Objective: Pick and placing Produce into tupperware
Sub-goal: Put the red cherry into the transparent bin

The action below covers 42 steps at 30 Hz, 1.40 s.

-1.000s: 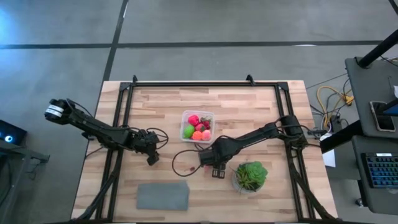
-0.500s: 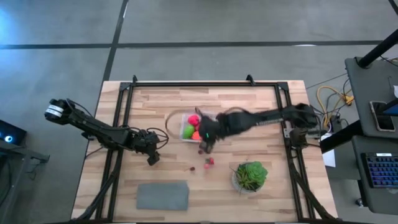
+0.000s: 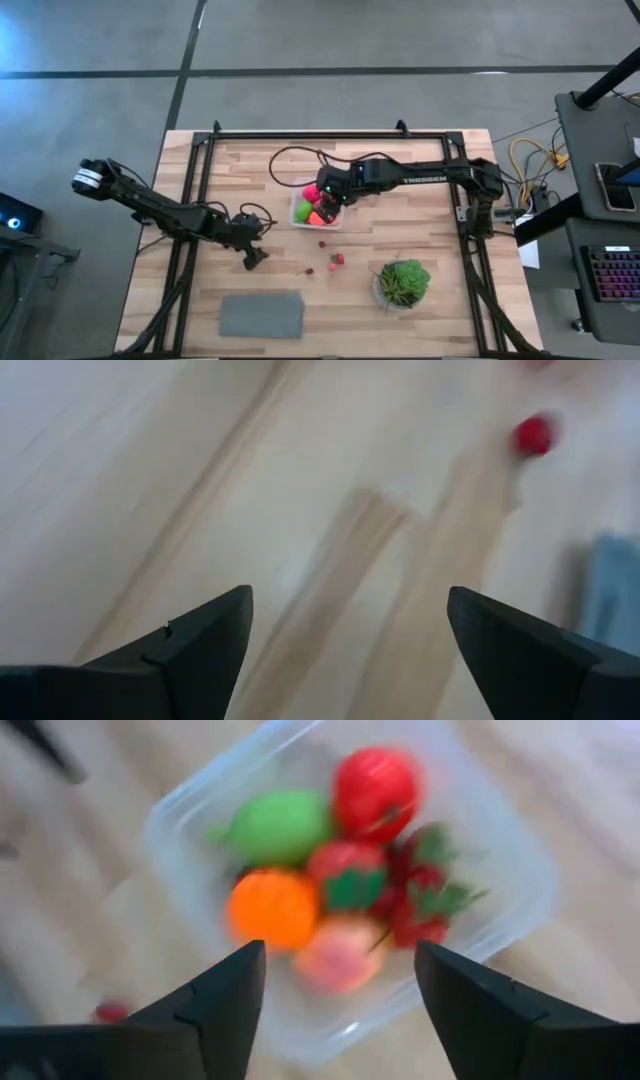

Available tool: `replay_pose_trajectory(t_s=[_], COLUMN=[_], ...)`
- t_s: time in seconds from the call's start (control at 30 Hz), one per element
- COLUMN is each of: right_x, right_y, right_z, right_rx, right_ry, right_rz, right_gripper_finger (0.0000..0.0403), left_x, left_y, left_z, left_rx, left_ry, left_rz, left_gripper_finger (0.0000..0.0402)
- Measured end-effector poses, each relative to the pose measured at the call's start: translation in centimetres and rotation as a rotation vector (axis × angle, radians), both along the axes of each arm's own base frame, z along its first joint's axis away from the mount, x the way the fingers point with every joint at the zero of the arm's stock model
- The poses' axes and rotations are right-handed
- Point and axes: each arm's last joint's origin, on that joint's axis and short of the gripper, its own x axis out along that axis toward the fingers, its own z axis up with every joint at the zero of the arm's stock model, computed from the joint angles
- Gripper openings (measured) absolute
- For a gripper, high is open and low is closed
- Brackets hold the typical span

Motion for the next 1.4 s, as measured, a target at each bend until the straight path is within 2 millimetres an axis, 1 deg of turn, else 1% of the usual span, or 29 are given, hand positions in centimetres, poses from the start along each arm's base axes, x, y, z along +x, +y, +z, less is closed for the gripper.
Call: replay_pose_trajectory(t_s=[0.07, 0.17, 0.27, 0.33, 0.43, 0.53, 0.6, 0.67, 0.77, 0.9, 1.07, 1.13, 1.23, 1.33, 1.4], right_x=[-0.2, -0.8, -2.2, -3.5, -5.4, -6.9, -7.9, -8.5, -9.5, -10.3, -10.5, -10.4, -10.3, -10.2, -10.3], right_y=[0.8, 3.2, 6.2, 8.1, 10.3, 11.6, 12.4, 13.2, 14.3, 15.1, 14.8, 14.5, 14.0, 13.5, 13.3], right_z=[0.2, 0.3, 0.5, 0.8, 1.1, 1.1, 1.1, 1.2, 1.2, 1.3, 1.2, 1.3, 1.4, 1.7, 1.8], right_rx=[0.060, 0.081, 0.041, -0.028, -0.148, -0.179, -0.212, -0.246, -0.281, -0.330, -0.340, -0.336, -0.331, -0.345, -0.364], right_ry=[0.009, 0.064, 0.162, 0.236, 0.312, 0.381, 0.419, 0.403, 0.396, 0.387, 0.355, 0.347, 0.340, 0.317, 0.302], right_rz=[0.054, 0.139, 0.214, 0.224, 0.179, 0.075, -0.003, -0.069, -0.123, -0.187, -0.265, -0.291, -0.317, -0.341, -0.346], right_gripper_finger=[0.0254, 0.0259, 0.0259, 0.0257, 0.0251, 0.0247, 0.0247, 0.0248, 0.0248, 0.0247, 0.0248, 0.0247, 0.0244, 0.0242, 0.0242], left_x=[0.5, 1.2, 1.7, 1.8, 2.0, 2.5, 3.3, 4.0, 5.8, 8.0, 10.7, 11.6, 12.8, 13.4, 13.7], left_y=[-0.1, -0.4, -0.5, -0.5, -0.6, -0.8, -1.0, -1.4, -2.4, -3.6, -5.0, -5.5, -5.9, -5.8, -5.8], left_z=[0.4, 1.1, 1.7, 1.8, 1.5, 1.0, 0.6, 0.0, -0.3, -1.1, -2.2, -2.2, -1.9, -1.6, -1.5], left_rx=[-0.017, -0.019, 0.022, 0.058, 0.091, 0.093, 0.088, 0.096, 0.111, 0.130, 0.133, 0.130, 0.139, 0.194, 0.239], left_ry=[-0.062, -0.167, -0.251, -0.273, -0.265, -0.267, -0.279, -0.288, -0.327, -0.287, -0.219, -0.194, -0.138, -0.061, -0.032], left_rz=[-0.001, -0.033, -0.097, -0.135, -0.165, -0.168, -0.188, -0.231, -0.308, -0.355, -0.370, -0.368, -0.337, -0.254, -0.201], left_gripper_finger=[0.0320, 0.0320, 0.0320, 0.0320, 0.0320, 0.0320, 0.0320, 0.0320, 0.0320, 0.0320, 0.0320, 0.0320, 0.0320, 0.0317, 0.0308])
